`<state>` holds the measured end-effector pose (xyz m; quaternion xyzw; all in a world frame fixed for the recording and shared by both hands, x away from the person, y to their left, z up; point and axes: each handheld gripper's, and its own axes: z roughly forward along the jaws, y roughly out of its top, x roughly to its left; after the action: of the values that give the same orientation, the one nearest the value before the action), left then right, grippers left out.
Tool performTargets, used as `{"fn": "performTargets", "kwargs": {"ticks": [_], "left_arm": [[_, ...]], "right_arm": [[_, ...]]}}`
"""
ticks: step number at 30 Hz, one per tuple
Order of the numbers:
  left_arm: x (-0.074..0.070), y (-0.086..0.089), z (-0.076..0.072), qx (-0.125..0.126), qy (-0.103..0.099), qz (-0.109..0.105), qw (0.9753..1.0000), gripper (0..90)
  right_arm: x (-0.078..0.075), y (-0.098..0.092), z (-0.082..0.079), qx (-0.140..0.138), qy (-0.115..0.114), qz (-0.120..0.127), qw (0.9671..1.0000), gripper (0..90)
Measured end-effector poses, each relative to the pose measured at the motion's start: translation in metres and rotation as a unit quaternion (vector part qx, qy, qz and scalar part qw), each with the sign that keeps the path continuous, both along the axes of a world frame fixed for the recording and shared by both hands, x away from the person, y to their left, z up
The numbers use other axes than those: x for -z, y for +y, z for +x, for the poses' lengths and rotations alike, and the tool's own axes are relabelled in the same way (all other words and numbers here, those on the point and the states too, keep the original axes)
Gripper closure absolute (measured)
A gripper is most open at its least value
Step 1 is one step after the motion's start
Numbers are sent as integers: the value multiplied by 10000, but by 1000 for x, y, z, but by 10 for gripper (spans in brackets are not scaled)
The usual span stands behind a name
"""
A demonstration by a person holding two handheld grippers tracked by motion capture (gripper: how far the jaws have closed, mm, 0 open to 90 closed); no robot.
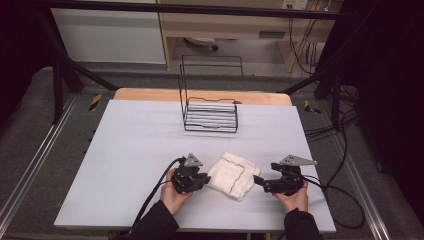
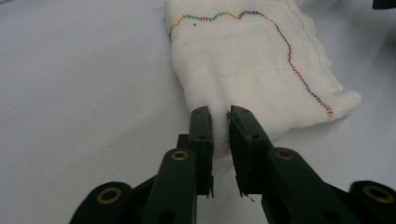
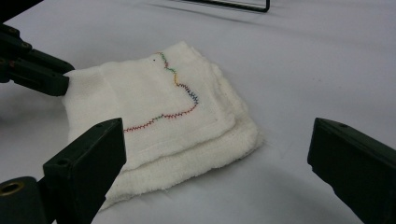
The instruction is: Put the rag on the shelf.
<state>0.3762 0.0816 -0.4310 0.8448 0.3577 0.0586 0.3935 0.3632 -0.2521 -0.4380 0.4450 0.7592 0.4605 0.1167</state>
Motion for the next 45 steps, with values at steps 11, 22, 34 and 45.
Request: {"fn": "performTargets", "kwargs": {"ticks": [11, 22, 34, 45], "left_arm": [[-10, -24, 55, -93, -113, -19, 9999, 300], [10, -54, 84, -276, -28, 116, 9995, 538], [15, -62, 89, -136, 124, 20, 9998, 701], [17, -65, 88, 40, 52, 54, 10000, 816]], "right_arm": [[3, 7, 2, -87, 1, -146, 9999, 25], [3, 7, 2, -120, -11, -183, 9998, 18], [3, 7, 3, -61, 19, -147, 9999, 27], [3, 7, 12, 244, 75, -145, 9996, 70]]}}
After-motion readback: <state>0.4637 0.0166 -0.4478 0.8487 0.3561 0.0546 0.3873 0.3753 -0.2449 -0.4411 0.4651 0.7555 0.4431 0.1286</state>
